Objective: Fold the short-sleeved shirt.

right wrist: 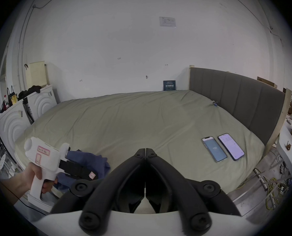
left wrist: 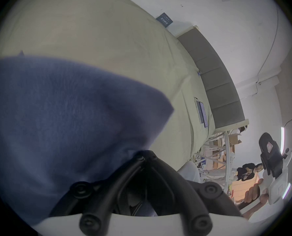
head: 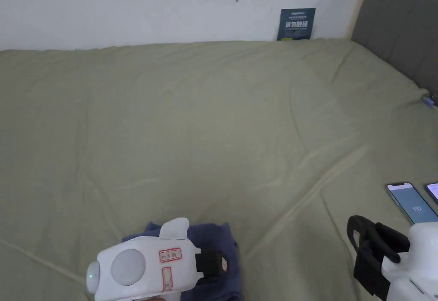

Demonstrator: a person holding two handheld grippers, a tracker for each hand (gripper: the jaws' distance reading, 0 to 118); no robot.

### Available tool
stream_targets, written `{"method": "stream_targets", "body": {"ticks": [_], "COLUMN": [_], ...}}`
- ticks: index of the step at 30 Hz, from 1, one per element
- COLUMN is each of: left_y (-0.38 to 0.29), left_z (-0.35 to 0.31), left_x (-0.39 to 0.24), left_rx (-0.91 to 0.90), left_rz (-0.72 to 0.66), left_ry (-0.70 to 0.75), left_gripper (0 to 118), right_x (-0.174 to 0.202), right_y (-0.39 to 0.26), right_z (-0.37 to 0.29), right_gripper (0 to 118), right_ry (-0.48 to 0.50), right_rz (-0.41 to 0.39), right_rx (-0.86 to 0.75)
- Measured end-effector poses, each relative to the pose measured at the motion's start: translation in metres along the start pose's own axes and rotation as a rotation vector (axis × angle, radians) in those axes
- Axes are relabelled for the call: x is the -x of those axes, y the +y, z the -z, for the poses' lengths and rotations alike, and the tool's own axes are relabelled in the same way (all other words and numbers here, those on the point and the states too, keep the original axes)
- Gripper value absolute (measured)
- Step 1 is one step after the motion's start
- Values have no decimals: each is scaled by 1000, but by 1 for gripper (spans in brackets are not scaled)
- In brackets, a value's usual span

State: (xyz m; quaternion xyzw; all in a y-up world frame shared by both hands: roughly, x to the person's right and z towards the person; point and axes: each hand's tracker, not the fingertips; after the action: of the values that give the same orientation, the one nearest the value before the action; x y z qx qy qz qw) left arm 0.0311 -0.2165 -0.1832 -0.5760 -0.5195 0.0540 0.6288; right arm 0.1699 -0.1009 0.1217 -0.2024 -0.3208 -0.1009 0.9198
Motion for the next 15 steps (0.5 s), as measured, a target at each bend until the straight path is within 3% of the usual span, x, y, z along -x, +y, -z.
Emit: {"method": "stream_targets", "body": {"ticks": [2, 7, 11, 15], "left_y": [0, -13, -25, -35], "left_z": [-35, -115, -146, -155], "left_x": [-1, 12, 40, 64], "left_rx": [-56, -163, -200, -213], "left_rz": [8, 33, -7, -68], "left_ry": [-13, 75, 146, 197], "left_gripper": [0, 0, 0, 0], "right_x": [10, 41, 69, 82], "right_y": [-2, -14, -31, -60], "right_z": [10, 67, 134, 192], "right_gripper": [1, 1, 1, 1], "right_ry": [71, 432, 732, 870], "right_rz": [3, 117, 294, 416], "right_rx": [28, 237, 414, 602]}}
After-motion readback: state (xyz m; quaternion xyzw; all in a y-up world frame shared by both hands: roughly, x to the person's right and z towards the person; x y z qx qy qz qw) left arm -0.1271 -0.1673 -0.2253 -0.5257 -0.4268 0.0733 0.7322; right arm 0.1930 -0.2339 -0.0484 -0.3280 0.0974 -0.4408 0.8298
